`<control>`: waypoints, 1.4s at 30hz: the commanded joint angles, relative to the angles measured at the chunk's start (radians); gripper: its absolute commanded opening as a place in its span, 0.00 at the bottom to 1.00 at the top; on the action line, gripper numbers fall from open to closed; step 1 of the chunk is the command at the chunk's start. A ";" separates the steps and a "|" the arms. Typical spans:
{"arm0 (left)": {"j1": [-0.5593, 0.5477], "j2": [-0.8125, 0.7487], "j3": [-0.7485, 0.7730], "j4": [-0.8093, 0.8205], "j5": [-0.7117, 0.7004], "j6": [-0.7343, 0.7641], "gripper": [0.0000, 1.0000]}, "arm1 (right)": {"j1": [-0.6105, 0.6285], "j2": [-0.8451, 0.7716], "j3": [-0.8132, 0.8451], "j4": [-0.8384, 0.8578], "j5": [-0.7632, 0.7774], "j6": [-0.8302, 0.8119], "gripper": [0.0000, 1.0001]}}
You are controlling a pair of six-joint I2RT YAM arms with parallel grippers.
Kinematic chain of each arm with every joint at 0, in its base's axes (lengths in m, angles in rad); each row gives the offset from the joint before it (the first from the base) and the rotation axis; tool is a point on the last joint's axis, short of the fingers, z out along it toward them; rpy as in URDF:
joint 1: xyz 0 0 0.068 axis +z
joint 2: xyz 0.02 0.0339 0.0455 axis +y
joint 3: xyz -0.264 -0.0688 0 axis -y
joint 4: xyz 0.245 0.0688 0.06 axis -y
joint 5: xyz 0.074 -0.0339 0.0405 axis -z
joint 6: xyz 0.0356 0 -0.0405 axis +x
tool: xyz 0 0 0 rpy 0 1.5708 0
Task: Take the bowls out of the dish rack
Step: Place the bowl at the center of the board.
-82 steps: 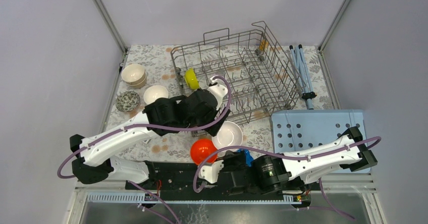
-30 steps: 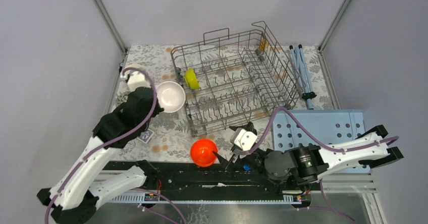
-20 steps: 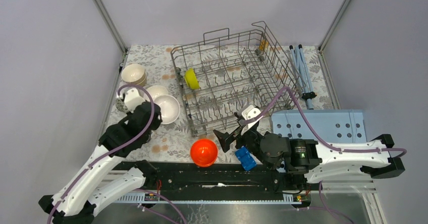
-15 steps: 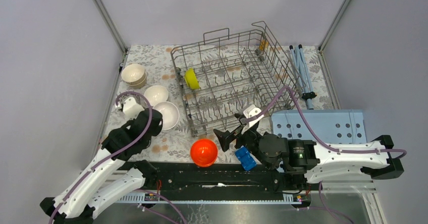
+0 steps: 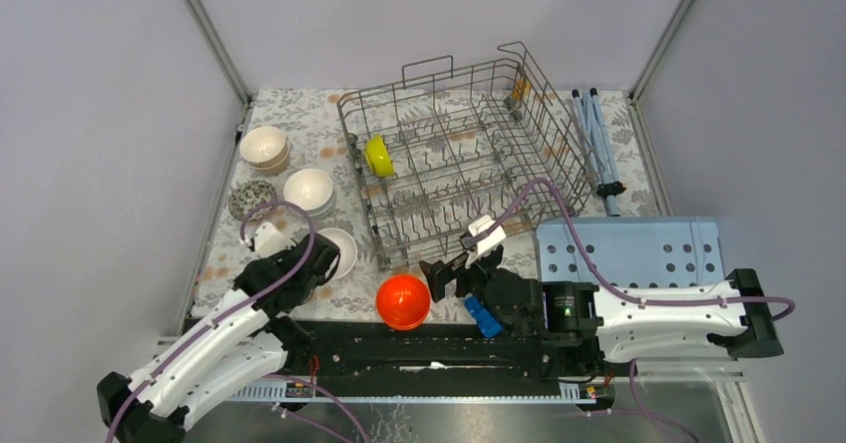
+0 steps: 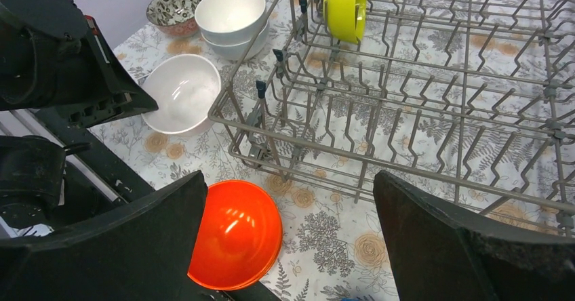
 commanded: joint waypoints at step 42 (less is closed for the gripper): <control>0.003 0.051 -0.195 0.169 0.037 -0.282 0.27 | -0.021 0.048 0.022 0.014 -0.099 0.182 1.00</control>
